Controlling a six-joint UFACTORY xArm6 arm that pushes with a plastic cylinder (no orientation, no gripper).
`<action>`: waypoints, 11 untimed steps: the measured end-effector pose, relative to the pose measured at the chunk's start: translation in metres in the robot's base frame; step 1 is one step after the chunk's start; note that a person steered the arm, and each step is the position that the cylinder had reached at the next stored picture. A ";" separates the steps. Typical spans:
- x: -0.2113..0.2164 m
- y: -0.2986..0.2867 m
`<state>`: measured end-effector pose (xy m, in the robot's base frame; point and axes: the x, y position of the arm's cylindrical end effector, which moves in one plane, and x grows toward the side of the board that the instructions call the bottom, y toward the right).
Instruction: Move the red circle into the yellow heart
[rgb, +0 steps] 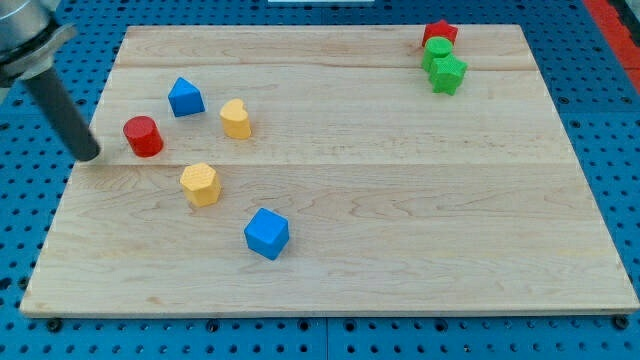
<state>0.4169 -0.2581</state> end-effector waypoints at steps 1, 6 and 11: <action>-0.007 0.054; -0.064 0.202; -0.039 0.127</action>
<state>0.3779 -0.1307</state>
